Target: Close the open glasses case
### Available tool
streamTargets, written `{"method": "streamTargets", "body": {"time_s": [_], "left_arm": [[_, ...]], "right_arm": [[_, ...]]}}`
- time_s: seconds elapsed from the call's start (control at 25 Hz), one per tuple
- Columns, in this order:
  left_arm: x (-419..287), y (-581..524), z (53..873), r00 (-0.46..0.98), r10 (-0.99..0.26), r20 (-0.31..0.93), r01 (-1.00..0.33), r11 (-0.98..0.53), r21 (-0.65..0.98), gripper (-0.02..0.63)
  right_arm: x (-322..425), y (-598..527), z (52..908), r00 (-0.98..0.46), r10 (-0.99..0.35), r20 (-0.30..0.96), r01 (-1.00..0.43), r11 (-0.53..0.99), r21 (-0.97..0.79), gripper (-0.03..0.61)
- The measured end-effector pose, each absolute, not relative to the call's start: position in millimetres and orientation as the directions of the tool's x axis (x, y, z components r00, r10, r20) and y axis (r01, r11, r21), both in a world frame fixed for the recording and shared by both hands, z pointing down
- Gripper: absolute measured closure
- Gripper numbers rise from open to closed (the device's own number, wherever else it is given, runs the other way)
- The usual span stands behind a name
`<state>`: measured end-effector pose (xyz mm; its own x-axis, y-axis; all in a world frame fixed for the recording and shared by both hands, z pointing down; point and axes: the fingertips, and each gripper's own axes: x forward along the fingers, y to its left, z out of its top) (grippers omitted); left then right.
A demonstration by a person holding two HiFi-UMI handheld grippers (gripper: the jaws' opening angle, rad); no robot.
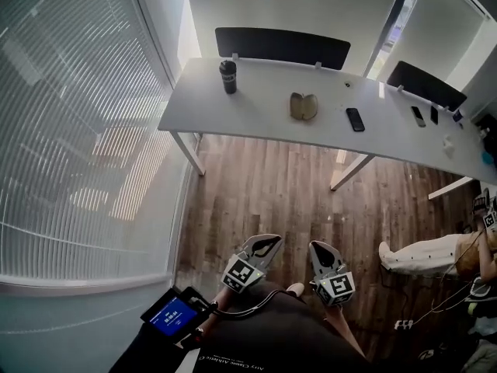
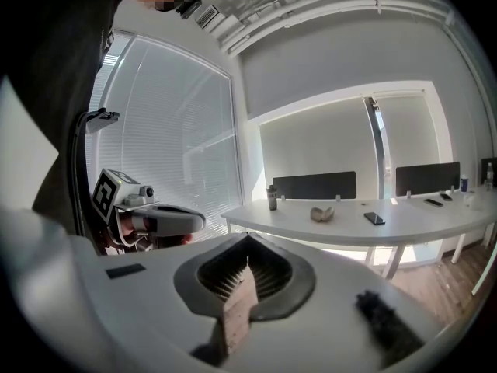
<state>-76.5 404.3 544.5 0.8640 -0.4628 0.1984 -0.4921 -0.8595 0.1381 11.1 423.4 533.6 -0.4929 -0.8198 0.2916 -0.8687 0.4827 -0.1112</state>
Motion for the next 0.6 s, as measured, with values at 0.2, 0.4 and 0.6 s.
{"method": "streamTargets", "body": {"time_s": [0.2,0.4,0.6], "left_arm": [[-93,400,547,0.864,-0.466,0.192,-0.495,-0.857,0.145,0.604],[-113,397,550,0.865,-0.469,0.178,-0.492,-0.863,0.116,0.606],[-147,395,548,0.865,-0.466,0.185,-0.490,-0.863,0.119,0.606]], "right_arm": [[-3,418,535,-0.487,-0.825,0.288,-0.871,0.483,-0.089,0.572],[-9,410,526,-0.431,-0.855,0.290,-0.899,0.435,-0.052,0.572],[-32,408,522,-0.394,-0.873,0.288,-0.916,0.400,-0.042,0.572]]}}
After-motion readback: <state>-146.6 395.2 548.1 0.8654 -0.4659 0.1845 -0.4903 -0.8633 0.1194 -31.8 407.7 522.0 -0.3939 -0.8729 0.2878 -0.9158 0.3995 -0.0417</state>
